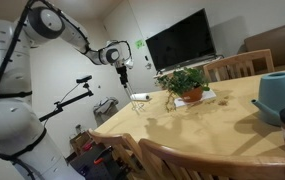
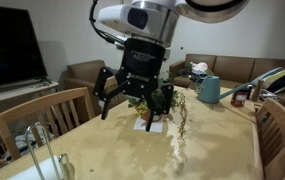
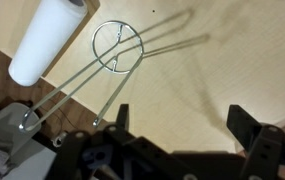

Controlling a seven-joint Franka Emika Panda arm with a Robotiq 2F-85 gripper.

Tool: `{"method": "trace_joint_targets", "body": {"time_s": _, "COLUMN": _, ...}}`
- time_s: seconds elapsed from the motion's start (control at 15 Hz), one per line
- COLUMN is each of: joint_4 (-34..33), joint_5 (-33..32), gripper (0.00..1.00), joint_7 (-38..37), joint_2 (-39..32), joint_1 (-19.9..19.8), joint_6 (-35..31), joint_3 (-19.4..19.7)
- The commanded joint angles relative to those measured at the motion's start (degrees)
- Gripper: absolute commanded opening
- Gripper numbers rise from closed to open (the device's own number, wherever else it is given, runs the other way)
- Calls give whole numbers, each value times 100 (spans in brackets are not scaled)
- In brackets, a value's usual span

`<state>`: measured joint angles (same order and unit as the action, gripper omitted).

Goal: Pick up the silver mental object on the left side of the table and place it near the plant

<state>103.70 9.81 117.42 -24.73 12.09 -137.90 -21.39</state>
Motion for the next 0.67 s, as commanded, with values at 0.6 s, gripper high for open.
{"method": "trace_joint_targets", "body": {"time_s": 0.6, "joint_4": -529, "joint_5": 3, "gripper": 100, "joint_7": 629, "joint_2": -550, "joint_1": -25, "joint_6": 35, "joint_3": -181}}
